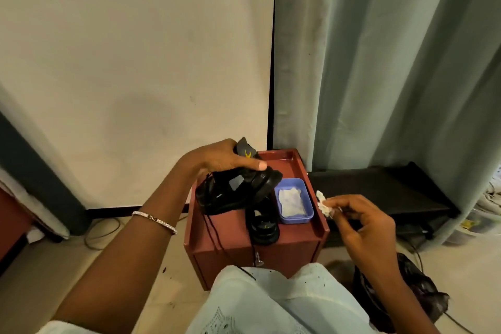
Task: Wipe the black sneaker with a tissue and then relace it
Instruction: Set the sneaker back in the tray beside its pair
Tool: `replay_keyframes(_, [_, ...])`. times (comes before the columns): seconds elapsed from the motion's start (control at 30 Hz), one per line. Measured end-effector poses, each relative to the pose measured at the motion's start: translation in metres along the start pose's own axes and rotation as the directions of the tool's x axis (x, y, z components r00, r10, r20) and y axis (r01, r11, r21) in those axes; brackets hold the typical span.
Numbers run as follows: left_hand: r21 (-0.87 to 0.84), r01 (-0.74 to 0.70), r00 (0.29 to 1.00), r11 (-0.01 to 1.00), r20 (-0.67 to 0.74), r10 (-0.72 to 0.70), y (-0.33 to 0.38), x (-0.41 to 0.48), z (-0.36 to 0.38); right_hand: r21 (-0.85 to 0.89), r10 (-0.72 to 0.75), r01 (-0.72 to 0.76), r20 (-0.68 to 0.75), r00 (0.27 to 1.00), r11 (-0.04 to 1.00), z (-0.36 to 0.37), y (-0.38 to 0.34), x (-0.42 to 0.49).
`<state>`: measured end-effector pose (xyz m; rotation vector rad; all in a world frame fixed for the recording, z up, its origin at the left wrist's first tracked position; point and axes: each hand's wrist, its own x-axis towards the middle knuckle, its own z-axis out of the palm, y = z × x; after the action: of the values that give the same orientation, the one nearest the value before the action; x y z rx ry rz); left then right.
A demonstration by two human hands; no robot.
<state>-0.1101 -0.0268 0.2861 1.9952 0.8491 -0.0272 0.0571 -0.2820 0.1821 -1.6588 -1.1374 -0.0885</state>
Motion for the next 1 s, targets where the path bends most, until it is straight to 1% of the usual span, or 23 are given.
replay_keyframes(0.07, [0.122, 0.002, 0.997, 0.993, 0.082, -0.012, -0.012, 0.009, -0.003, 0.026, 0.046, -0.047, 0.023, 0.999, 0.999, 0.01, 0.006, -0.002])
replay_keyframes(0.13, [0.286, 0.005, 0.995, 0.958, 0.097, -0.034, -0.032, 0.022, -0.001, 0.051, 0.071, -0.074, 0.053, 0.996, 0.996, 0.021, 0.009, -0.003])
replay_keyframes(0.23, [0.518, 0.014, 0.996, 0.855, 0.072, -0.06, -0.071, 0.046, 0.006, 0.061, 0.065, -0.071, 0.102, 0.993, 0.996, 0.039, 0.014, -0.001])
replay_keyframes(0.3, [0.614, 0.021, 0.996, 0.789, 0.055, -0.069, -0.094, 0.057, 0.013, 0.058, 0.07, -0.078, 0.131, 0.989, 0.995, 0.05, 0.017, 0.002])
replay_keyframes(0.37, [0.673, 0.036, 0.998, 0.739, 0.019, -0.066, -0.115, 0.065, 0.024, 0.054, 0.085, -0.094, 0.152, 0.985, 0.994, 0.06, 0.019, 0.005])
replay_keyframes(0.43, [0.699, 0.047, 0.998, 0.714, -0.01, -0.056, -0.136, 0.074, 0.037, 0.061, 0.093, -0.105, 0.165, 0.982, 0.993, 0.07, 0.021, 0.006])
replay_keyframes(0.53, [0.696, 0.061, 0.998, 0.715, -0.042, -0.043, -0.163, 0.09, 0.056, 0.071, 0.102, -0.119, 0.201, 0.974, 0.99, 0.085, 0.027, 0.005])
replay_keyframes(0.63, [0.684, 0.088, 0.995, 0.724, -0.094, -0.032, -0.181, 0.098, 0.071, 0.06, 0.175, -0.193, 0.233, 0.957, 0.979, 0.098, 0.035, 0.002])
replay_keyframes(0.77, [0.677, 0.108, 0.992, 0.728, -0.123, -0.033, -0.202, 0.107, 0.089, 0.088, 0.263, -0.293, 0.257, 0.93, 0.952, 0.11, 0.04, 0.001])
replay_keyframes(0.9, [0.699, 0.098, 0.994, 0.708, -0.109, -0.03, -0.221, 0.112, 0.108, 0.168, 0.396, -0.455, 0.295, 0.87, 0.875, 0.123, 0.047, 0.003])
replay_keyframes(1.0, [0.679, 0.104, 0.991, 0.727, -0.132, -0.019, -0.23, 0.11, 0.117, 0.234, 0.482, -0.561, 0.319, 0.816, 0.794, 0.128, 0.048, 0.004])
